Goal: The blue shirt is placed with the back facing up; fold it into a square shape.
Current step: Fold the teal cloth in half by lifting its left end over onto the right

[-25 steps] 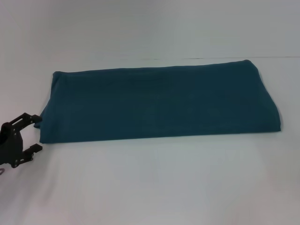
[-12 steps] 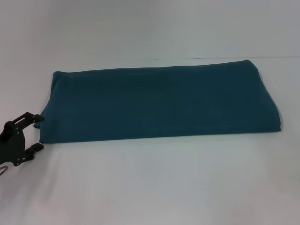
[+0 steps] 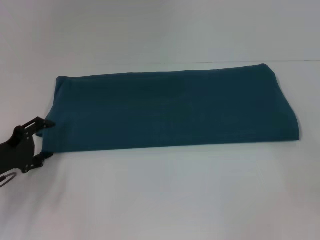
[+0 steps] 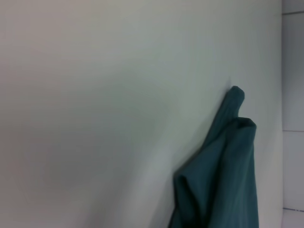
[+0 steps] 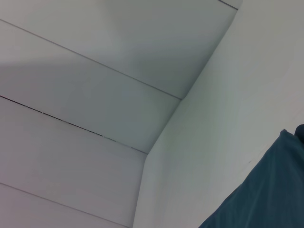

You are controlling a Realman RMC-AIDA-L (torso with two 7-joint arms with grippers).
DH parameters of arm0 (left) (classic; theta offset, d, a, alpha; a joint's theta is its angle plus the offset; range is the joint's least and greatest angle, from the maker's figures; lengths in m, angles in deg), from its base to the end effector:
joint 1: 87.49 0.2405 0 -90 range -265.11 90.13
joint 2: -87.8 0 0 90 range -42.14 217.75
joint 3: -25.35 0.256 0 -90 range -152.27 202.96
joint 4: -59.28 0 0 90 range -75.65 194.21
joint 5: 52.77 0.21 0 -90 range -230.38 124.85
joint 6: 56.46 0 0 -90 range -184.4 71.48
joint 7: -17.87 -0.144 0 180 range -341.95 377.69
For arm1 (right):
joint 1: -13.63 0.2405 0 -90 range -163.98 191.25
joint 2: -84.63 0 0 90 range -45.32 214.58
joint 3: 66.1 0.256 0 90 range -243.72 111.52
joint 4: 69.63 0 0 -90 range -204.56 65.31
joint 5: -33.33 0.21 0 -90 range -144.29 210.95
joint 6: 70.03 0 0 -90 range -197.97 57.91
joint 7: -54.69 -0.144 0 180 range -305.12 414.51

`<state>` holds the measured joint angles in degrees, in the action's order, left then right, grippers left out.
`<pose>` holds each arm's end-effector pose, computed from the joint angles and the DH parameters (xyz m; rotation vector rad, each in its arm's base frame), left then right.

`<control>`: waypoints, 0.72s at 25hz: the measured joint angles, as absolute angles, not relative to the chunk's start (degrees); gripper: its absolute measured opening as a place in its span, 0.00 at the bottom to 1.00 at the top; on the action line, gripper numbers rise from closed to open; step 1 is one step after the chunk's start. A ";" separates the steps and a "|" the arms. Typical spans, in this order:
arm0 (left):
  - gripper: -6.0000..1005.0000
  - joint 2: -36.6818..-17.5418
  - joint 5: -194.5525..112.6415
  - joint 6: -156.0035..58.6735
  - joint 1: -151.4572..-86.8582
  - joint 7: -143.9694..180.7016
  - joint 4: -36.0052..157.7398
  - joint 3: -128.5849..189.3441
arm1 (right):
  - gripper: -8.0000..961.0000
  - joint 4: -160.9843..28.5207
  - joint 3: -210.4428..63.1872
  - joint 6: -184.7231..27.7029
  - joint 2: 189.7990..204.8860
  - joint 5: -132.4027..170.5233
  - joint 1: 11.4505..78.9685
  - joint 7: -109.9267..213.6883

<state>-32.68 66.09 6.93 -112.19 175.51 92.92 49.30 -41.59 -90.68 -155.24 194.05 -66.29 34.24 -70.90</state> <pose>-0.3674 0.3272 0.0168 -1.1014 -2.3449 -1.0350 0.3567 0.3086 0.1023 -1.7068 1.7926 1.2812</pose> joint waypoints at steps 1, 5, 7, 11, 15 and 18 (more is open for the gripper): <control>0.80 -32.69 66.09 6.77 -112.43 175.50 92.80 49.40 | 0.70 -41.59 -90.67 -155.24 194.05 -66.30 34.21 -70.90; 0.80 -32.55 66.09 5.43 -114.08 175.24 91.62 50.24 | 0.70 -41.59 -90.65 -155.25 194.11 -66.32 34.05 -70.90; 0.79 -32.41 66.09 4.54 -114.91 175.10 91.13 50.91 | 0.70 -41.59 -90.61 -155.28 194.20 -66.28 34.01 -70.90; 0.79 -32.00 66.07 3.24 -116.37 174.73 90.23 51.61 | 0.70 -41.59 -90.59 -155.46 194.26 -66.08 33.99 -70.90; 0.78 -31.85 65.82 2.45 -117.47 173.73 89.34 51.73 | 0.70 -41.59 -90.48 -155.47 194.25 -66.02 34.01 -70.81; 0.78 -31.82 65.72 2.07 -118.03 173.35 88.65 51.73 | 0.70 -41.59 -90.40 -155.57 194.28 -66.00 34.02 -70.80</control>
<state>-31.82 65.72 2.07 -118.03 173.35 88.65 51.73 -41.59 -90.40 -155.57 194.28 -66.00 34.02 -70.80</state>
